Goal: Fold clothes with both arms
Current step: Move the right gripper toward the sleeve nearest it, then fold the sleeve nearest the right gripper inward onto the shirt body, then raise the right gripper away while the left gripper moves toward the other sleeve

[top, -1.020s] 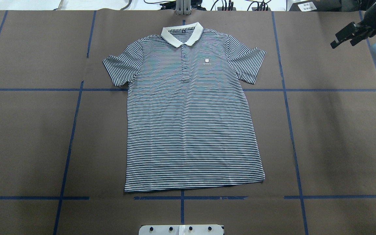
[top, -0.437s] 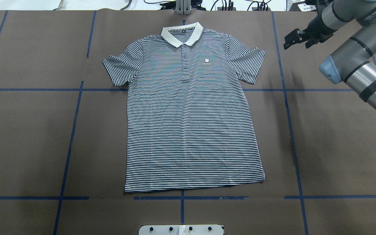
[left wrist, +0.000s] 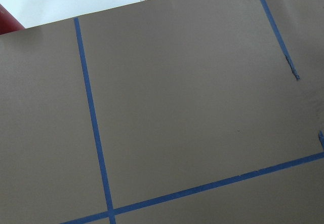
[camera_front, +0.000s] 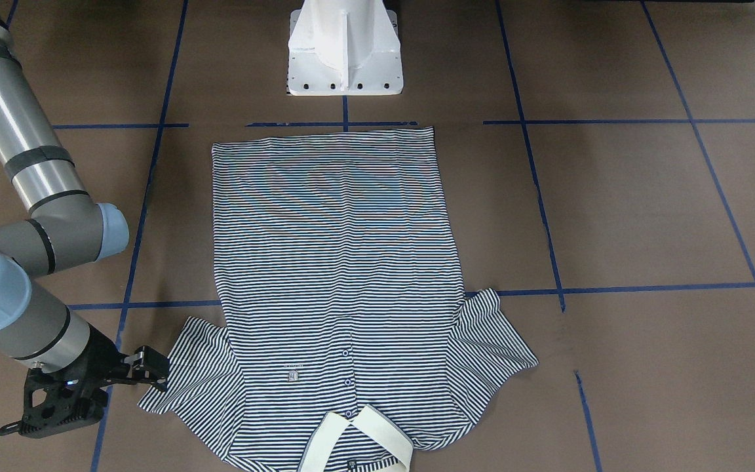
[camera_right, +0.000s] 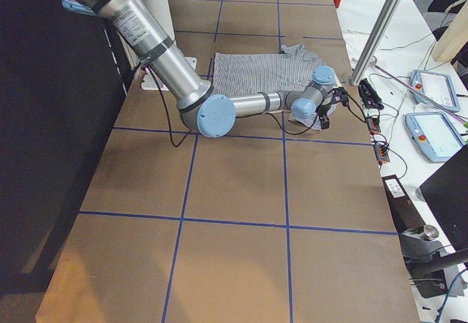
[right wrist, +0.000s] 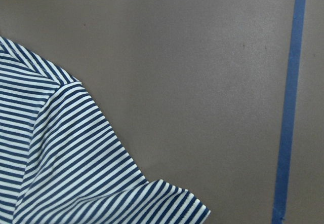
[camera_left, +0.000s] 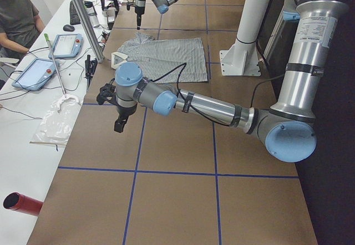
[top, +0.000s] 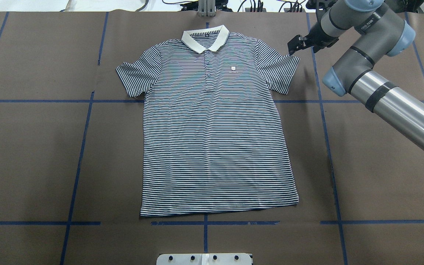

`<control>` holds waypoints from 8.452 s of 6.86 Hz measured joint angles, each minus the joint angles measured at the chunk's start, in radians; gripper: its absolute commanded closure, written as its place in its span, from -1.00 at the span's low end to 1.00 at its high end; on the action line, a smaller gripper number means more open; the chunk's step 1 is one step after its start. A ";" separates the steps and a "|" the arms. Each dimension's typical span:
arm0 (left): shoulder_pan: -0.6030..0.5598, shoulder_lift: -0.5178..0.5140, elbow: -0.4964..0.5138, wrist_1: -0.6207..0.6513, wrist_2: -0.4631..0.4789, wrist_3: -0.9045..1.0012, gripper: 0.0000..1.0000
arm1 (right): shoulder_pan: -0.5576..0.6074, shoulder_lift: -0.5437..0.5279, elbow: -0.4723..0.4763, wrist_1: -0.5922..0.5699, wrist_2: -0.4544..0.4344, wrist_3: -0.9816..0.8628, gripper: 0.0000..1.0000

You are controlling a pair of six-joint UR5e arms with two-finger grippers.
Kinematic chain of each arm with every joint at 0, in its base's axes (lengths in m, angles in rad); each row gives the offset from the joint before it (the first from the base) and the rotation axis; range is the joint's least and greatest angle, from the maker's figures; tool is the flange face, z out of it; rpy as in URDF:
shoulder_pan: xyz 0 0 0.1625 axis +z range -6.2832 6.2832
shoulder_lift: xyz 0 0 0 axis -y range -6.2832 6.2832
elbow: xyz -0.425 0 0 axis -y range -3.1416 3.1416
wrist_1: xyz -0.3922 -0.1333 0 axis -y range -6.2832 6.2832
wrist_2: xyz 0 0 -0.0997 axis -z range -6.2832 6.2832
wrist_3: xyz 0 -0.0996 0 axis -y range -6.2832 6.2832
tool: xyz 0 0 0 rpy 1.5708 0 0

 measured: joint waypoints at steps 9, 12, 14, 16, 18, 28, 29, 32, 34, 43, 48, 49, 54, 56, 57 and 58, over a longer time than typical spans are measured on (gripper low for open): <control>0.001 -0.011 -0.009 0.000 0.000 -0.049 -1.00 | -0.041 0.060 -0.130 0.016 -0.059 -0.009 0.77; 0.001 -0.012 -0.008 -0.001 0.000 -0.052 -1.00 | -0.041 0.061 -0.128 0.016 -0.057 -0.014 1.00; 0.000 -0.018 -0.011 0.001 0.002 -0.053 -1.00 | -0.038 0.060 -0.098 0.014 -0.050 -0.013 1.00; -0.001 -0.021 -0.012 0.002 0.002 -0.052 -1.00 | -0.035 0.035 0.007 0.006 -0.005 -0.006 1.00; -0.001 -0.021 -0.013 0.002 0.004 -0.051 -1.00 | -0.043 -0.005 0.118 0.002 0.055 -0.001 1.00; -0.006 -0.012 -0.047 -0.005 0.011 -0.048 -1.00 | -0.204 0.274 -0.122 -0.084 -0.217 0.028 -1.00; -0.004 -0.016 -0.053 -0.006 0.012 -0.049 -1.00 | -0.202 0.272 -0.119 -0.075 -0.208 0.035 -1.00; 0.052 -0.071 -0.080 0.000 0.059 -0.170 -1.00 | -0.125 0.236 -0.002 -0.207 -0.087 0.026 -1.00; 0.197 -0.127 -0.099 0.002 0.073 -0.413 -1.00 | -0.019 0.120 0.198 -0.358 0.057 -0.015 -1.00; 0.640 -0.461 0.415 -0.311 0.598 -1.098 -0.96 | 0.171 -0.226 0.611 -0.669 0.226 -0.403 -1.00; 0.669 -0.533 0.593 -0.412 0.644 -1.081 -0.75 | 0.158 -0.232 0.620 -0.671 0.223 -0.394 -1.00; 0.671 -0.534 0.596 -0.413 0.645 -1.077 -0.61 | 0.158 -0.232 0.620 -0.670 0.221 -0.394 -1.00; 0.673 -0.536 0.603 -0.415 0.646 -1.073 -0.28 | 0.157 -0.231 0.623 -0.670 0.220 -0.393 -1.00; 0.672 -0.536 0.605 -0.414 0.647 -1.066 -0.22 | 0.157 -0.231 0.623 -0.670 0.221 -0.393 -1.00; 0.671 -0.536 0.605 -0.414 0.650 -1.059 -0.14 | 0.157 -0.231 0.622 -0.670 0.221 -0.393 -1.00; 0.669 -0.536 0.605 -0.413 0.651 -1.056 -0.02 | 0.157 -0.232 0.621 -0.670 0.221 -0.393 -1.00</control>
